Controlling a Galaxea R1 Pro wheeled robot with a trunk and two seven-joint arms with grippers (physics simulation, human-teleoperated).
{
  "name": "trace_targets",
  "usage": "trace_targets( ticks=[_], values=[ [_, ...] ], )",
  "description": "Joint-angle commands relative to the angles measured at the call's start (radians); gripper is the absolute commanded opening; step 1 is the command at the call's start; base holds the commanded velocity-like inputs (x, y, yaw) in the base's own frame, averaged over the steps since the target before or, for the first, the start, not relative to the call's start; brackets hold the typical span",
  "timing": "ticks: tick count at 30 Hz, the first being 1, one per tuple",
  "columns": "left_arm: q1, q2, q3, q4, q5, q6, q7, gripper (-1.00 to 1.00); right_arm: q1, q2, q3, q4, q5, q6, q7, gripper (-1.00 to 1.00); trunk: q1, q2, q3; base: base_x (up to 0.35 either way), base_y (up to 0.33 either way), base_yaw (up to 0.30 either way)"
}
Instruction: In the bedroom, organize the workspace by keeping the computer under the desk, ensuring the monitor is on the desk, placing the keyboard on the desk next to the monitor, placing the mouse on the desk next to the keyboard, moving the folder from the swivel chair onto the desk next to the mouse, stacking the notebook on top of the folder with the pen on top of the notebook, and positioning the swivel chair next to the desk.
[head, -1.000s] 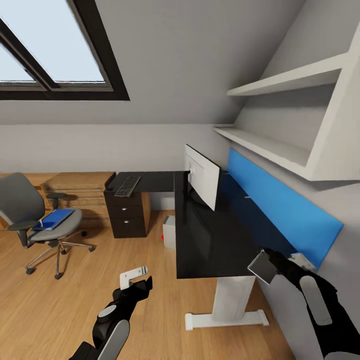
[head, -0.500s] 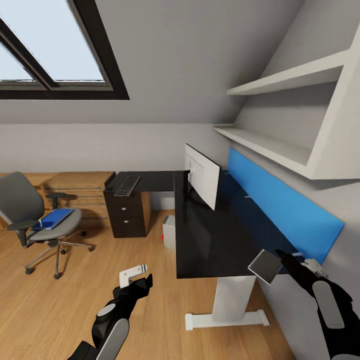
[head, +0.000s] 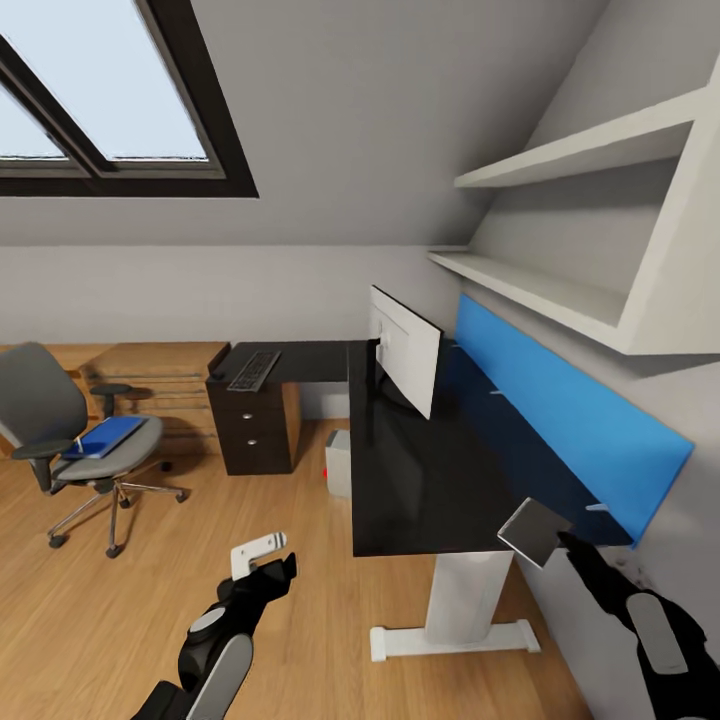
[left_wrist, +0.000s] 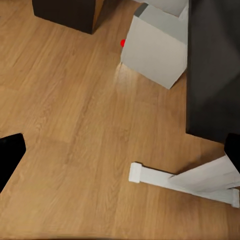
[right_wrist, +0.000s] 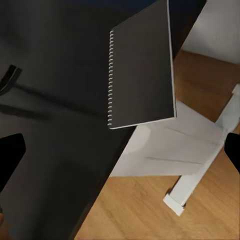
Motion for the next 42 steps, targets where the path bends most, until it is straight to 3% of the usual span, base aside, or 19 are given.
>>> trace_targets(
  ticks=[1, 2, 4, 6, 12, 16, 22, 25, 28, 32, 38, 42],
  values=[
    [-0.001, 0.000, 0.014, 0.006, 0.007, 0.002, 0.007, 1.00, -0.001, 0.001, -0.001, 0.010, -0.008, -0.012, 0.018, 1.00, 0.004, -0.009, -0.005, 0.000, 0.000, 0.000],
    [-0.001, 0.000, 0.034, 0.014, 0.007, 0.002, 0.006, 1.00, 0.000, 0.002, 0.002, 0.031, 0.005, -0.031, 0.079, 1.00, 0.008, -0.016, -0.008, 0.000, 0.000, 0.000],
    [-0.001, 0.000, 0.040, 0.016, 0.007, 0.003, 0.006, 1.00, 0.001, 0.001, 0.002, 0.047, 0.014, -0.036, 0.111, 1.00, 0.016, -0.030, -0.015, 0.000, 0.000, 0.000],
    [-0.001, 0.003, 0.054, 0.021, 0.007, 0.005, 0.005, 1.00, 0.016, -0.003, 0.001, 0.090, 0.033, -0.042, 0.199, 1.00, 0.023, -0.044, -0.021, 0.000, 0.000, 0.000],
    [-0.001, 0.012, 0.079, 0.053, 0.008, 0.006, 0.001, 1.00, 0.072, -0.004, 0.001, 0.098, 0.040, -0.044, 0.228, 1.00, 0.046, -0.086, -0.040, 0.000, 0.000, 0.000],
    [-0.001, 0.029, 0.095, 0.191, 0.008, 0.003, -0.003, 1.00, 0.120, -0.003, 0.001, 0.102, 0.042, -0.078, 0.277, 1.00, 0.062, -0.114, -0.052, 0.000, 0.000, 0.000],
    [-0.001, 0.034, 0.098, 0.366, 0.007, -0.003, -0.012, 1.00, 0.161, 0.004, 0.001, 0.153, 0.045, -0.253, 0.370, 1.00, 0.085, -0.156, -0.071, 0.000, 0.000, 0.000],
    [-0.001, 0.034, 0.098, 0.437, 0.007, -0.011, -0.032, 1.00, 0.169, 0.008, 0.003, 0.235, 0.048, -0.369, 0.423, 1.00, 0.096, -0.177, -0.080, 0.000, 0.000, 0.000],
    [-0.001, 0.034, 0.097, 0.507, 0.003, -0.056, -0.080, 1.00, 0.172, 0.014, 0.007, 0.323, 0.059, -0.492, 0.480, 1.00, 0.108, -0.198, -0.090, 0.000, 0.000, 0.000],
    [-0.001, 0.032, 0.090, 0.636, -0.003, -0.194, -0.163, 1.00, 0.174, 0.022, 0.009, 0.423, 0.095, -0.669, 0.559, 1.00, 0.123, -0.226, -0.102, 0.000, 0.000, 0.000],
    [-0.001, 0.028, 0.082, 0.756, -0.006, -0.336, -0.207, 1.00, 0.174, 0.032, 0.011, 0.479, 0.128, -0.782, 0.621, 1.00, 0.146, -0.268, -0.121, 0.000, 0.000, 0.000],
    [-0.001, 0.027, 0.073, 0.774, -0.010, -0.362, -0.213, 1.00, 0.174, 0.034, 0.011, 0.488, 0.133, -0.799, 0.631, 1.00, 0.161, -0.296, -0.134, 0.000, 0.000, 0.000]
  ],
)
